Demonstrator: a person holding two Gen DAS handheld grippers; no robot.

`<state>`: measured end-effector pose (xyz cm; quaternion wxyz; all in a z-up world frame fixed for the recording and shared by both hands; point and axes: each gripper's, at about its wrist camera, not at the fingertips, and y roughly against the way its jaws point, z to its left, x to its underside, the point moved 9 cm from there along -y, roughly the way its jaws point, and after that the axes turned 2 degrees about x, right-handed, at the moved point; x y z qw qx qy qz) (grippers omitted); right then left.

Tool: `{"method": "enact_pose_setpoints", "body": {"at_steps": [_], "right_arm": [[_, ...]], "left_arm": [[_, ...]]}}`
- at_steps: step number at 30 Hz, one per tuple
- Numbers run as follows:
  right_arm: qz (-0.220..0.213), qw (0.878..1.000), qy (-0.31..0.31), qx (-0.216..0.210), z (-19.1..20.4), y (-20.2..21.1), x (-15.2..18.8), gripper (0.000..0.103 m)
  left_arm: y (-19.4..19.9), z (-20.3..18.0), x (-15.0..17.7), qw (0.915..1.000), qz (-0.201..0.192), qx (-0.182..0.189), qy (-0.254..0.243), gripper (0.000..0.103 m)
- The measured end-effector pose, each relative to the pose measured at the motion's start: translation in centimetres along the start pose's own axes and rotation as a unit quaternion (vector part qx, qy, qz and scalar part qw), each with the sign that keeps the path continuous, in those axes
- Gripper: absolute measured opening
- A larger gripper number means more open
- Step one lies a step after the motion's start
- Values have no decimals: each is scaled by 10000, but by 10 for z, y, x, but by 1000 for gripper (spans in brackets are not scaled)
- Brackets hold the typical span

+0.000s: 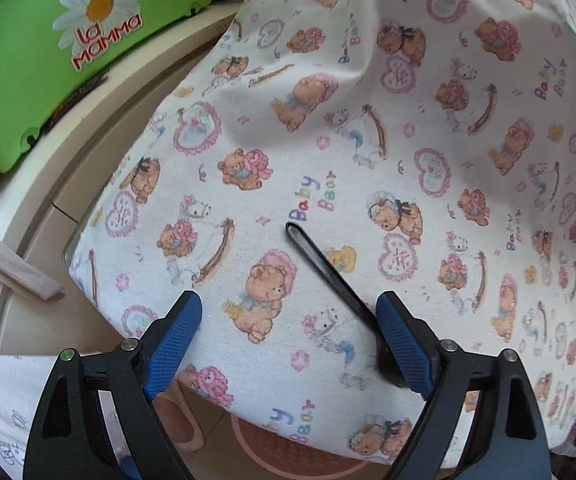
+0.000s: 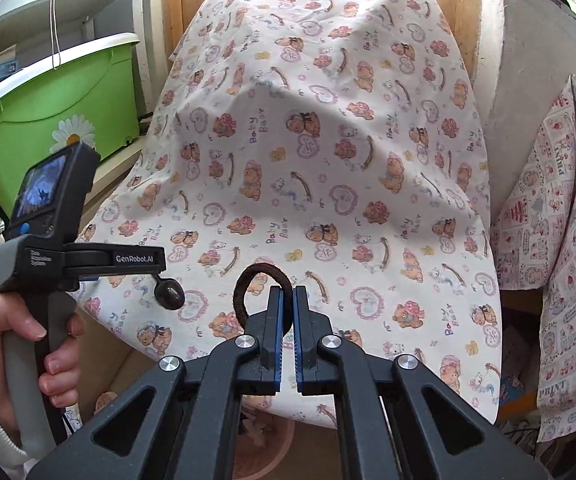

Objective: Collect trash
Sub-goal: 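Close the left gripper on the black spoon handle while the right holds the ring, then carry the black spoon and ring down over the pink wastebasket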

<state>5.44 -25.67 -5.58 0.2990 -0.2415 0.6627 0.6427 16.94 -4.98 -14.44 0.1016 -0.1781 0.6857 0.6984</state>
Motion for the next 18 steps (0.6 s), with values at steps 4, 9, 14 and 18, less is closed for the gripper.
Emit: {"method": "enact_pose_setpoints", "body": {"at_steps": [4,9,14,18], "right_arm": [[7,10000,-92,0,-5,1,1,5],[13,10000,-81,9,-6,2,2,5],[42,10000,-47,26,-4,1,4,5],[83,9999,-52,46,-4,-1,6,5]], "left_arm": [[-1,3,1,10000,-48,-9,-61,89],[5,4,4,9996,-200,63,-187,62],[11,3,1,9992,-162,163,-321,6],[8,-1,-6,9982,-141,264,-522,5]]}}
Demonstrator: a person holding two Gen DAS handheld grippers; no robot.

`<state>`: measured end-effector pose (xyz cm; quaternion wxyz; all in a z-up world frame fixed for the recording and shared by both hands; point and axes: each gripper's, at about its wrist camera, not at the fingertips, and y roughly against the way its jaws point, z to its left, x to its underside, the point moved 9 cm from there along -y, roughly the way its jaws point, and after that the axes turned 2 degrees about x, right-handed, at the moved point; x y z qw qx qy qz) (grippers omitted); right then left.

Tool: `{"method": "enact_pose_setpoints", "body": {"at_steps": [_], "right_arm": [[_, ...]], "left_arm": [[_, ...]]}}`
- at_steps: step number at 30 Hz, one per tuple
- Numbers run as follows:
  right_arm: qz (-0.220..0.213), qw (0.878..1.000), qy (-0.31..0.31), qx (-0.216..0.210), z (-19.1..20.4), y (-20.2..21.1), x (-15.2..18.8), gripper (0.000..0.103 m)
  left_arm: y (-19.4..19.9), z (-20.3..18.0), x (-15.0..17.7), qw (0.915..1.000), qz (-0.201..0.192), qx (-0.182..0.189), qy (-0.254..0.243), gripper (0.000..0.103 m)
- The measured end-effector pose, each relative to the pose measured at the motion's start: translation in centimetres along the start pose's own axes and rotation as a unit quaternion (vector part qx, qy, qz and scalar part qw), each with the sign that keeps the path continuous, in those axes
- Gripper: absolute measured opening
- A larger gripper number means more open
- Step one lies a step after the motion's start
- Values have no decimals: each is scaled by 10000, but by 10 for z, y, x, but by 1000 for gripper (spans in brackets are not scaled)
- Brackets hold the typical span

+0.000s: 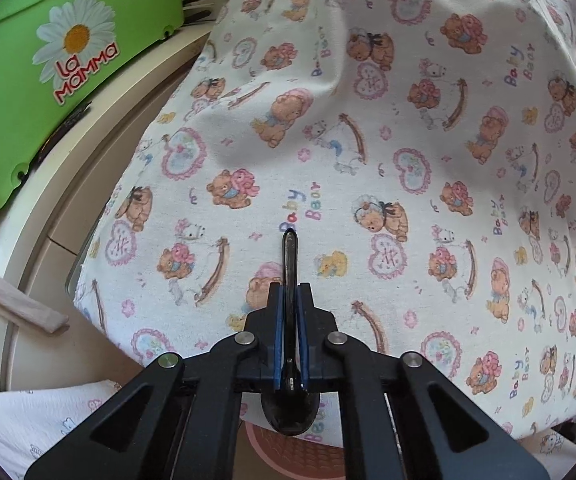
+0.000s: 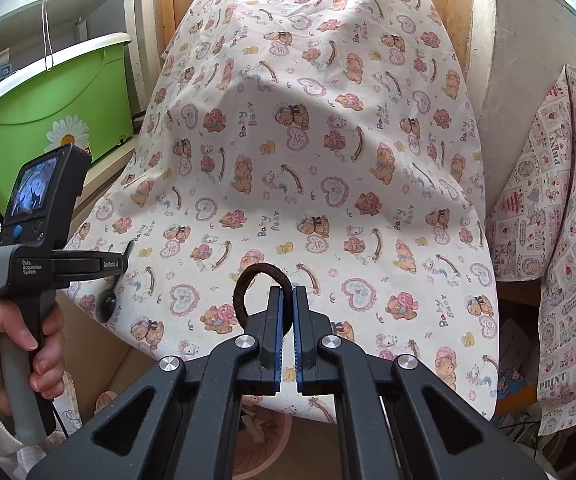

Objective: Collect trash
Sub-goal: 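Carry the black spoon and ring down over the pink wastebasket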

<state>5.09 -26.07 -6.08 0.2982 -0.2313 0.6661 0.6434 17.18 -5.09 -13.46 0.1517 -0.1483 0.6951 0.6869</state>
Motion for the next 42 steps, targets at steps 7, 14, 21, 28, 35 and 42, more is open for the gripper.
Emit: {"method": "enact_pose_setpoints", "body": {"at_steps": [7,14,21,28,35,42], "right_arm": [[73,9999,-108,-14,-5,-5,1,5],[121,9993,-317,-161,-9,-6,1,5],[73,9994,-253,-242,-4,-2,2,5],[7,9991,-91,-421,11,6,7,5],[95,9975,34,-698,32,12,18,5],[561,9908,93,-1226,60,4,43,5]], "left_arm": [[25,-13,-6,9989,-282,276,-241,5],[60,-26,-6,9949,-497,778,-413,5],[88,-22,18,9916,-550,1082,-449,6],[102,-12,51,9882,-665,1317,-411,6],[95,-8,83,9883,-644,1257,-575,6],[87,-17,108,9850,-461,1552,-591,6]]}}
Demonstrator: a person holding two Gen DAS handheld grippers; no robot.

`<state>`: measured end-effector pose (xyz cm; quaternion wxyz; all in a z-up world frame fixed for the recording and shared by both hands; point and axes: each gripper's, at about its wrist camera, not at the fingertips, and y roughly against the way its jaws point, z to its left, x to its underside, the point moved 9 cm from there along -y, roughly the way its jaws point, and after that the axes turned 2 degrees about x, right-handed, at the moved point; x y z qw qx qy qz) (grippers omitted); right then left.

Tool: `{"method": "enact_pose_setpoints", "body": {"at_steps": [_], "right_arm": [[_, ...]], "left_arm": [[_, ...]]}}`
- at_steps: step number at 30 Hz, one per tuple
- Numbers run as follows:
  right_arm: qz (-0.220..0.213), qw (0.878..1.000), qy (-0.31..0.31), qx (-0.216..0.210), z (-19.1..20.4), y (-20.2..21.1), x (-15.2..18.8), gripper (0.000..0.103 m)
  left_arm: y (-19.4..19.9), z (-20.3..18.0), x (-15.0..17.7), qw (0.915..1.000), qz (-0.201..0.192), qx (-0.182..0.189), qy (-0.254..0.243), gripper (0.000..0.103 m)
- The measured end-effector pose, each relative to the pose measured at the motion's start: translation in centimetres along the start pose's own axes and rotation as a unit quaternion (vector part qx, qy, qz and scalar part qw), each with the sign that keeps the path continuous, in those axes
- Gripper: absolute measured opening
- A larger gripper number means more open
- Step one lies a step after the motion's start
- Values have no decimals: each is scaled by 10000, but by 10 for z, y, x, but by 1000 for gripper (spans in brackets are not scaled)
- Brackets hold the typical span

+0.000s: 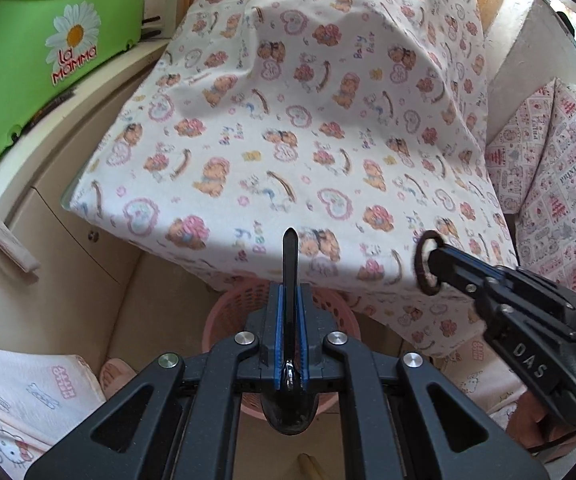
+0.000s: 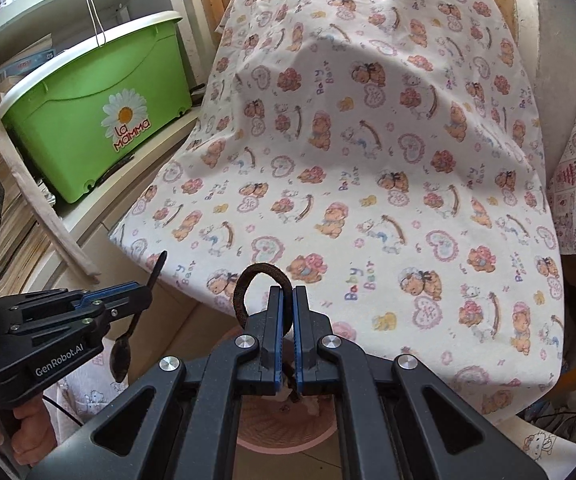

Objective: Collect trash
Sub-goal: 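Carry the black spoon and ring down over the pink wastebasket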

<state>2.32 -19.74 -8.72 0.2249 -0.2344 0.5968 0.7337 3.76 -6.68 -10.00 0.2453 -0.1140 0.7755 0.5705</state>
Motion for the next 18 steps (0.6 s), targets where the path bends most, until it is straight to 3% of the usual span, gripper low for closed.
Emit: {"method": "enact_pose_setpoints", "body": {"at_steps": [4,18], "right_arm": [[189,9997,71,-153,12,-7,11,5],[830,9964,152,-72,23,-36,47,5]], "left_arm": [[-4,-5,9,9997,45,-106,-203,6],[-45,22,35,9971,692,-319,40,6]]}}
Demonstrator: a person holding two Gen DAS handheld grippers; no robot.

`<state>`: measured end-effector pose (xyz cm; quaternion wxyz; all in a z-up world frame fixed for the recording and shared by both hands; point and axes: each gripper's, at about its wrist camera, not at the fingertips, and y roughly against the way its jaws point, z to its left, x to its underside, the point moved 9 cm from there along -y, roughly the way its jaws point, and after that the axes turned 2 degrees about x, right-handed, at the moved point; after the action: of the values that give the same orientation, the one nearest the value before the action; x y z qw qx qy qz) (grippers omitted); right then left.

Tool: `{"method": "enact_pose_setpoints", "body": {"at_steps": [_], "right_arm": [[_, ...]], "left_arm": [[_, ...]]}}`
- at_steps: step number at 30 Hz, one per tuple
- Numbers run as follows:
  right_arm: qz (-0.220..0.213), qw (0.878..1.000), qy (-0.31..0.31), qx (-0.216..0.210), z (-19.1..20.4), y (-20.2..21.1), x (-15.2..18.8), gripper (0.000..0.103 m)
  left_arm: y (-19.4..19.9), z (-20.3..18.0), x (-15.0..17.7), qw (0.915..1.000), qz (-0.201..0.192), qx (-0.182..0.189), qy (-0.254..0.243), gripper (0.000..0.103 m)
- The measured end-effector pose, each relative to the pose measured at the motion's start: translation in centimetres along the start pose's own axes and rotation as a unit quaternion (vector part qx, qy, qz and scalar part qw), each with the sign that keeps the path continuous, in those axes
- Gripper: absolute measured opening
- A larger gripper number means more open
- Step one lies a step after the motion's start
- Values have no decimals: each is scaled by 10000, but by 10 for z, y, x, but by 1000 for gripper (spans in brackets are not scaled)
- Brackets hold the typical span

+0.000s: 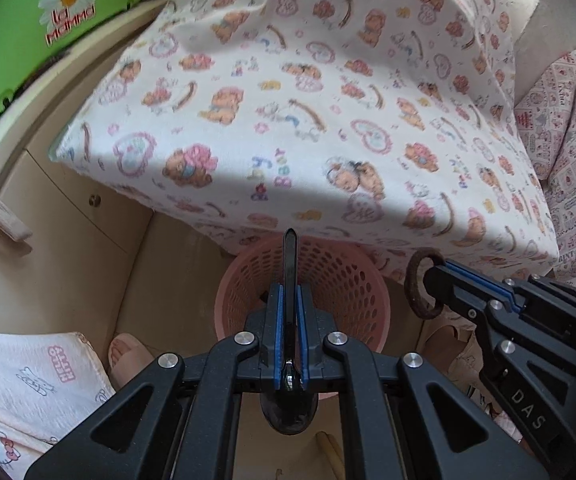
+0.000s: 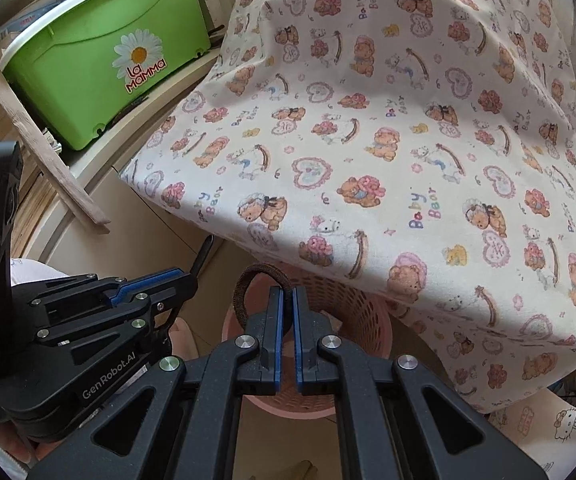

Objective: Collect trash
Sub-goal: 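Carry the black spoon and ring down over the pink wastebasket, then open both grippers over the wastebasket, dropping the spoon and ring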

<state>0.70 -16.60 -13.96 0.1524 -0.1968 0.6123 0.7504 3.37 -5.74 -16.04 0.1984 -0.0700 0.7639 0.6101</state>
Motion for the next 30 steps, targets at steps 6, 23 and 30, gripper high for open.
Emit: {"method": "enact_pose_setpoints", "body": {"at_steps": [6,23,30], "right_arm": [[383,9990,110,194,1,-28,20,5],[858,9922,227,875,-12,-104,47,5],[957,9911,176,908,-22,-112,53,5]], "left_arm": [[-26,9,13,9985,422,-319,-100,6],[-116,38,25,9947,837,-465,363,5],[-125,48,32,9927,969,-564,454,8]]}}
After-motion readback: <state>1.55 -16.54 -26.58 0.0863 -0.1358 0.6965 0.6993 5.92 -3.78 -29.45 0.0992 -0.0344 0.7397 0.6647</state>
